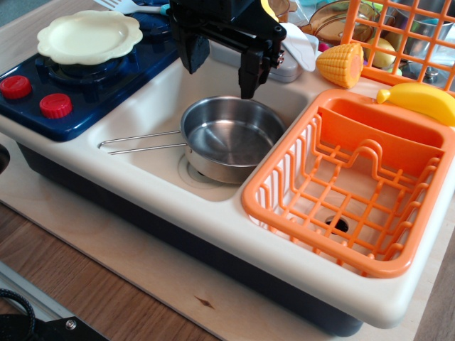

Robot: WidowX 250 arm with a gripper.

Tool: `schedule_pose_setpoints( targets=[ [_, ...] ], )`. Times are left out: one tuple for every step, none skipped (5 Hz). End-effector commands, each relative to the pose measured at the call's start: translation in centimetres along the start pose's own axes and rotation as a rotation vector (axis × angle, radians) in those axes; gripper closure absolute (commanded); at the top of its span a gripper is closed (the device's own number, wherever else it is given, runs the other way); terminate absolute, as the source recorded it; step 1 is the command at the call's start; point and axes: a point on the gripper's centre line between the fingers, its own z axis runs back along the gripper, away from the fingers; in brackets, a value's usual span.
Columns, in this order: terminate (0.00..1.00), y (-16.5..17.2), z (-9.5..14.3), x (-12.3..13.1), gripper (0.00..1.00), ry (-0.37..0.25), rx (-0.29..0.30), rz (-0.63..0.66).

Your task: Put pan from sink into drying rack

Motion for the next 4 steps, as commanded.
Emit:
schedule_pose_setpoints(
  targets=[
    [0.00, 0.0, 0.0, 0.0, 0.00, 0.000, 0.000, 0.000],
    [0.00, 0.3, -0.4, 0.2, 0.00, -0.003, 0.051, 0.087],
    [0.00, 0.5, -0.7, 0.4, 0.00, -0.014, 0.080, 0.185],
    [0.00, 0.2, -1.2, 0.1, 0.00, -0.029, 0.108, 0.253]
  ],
)
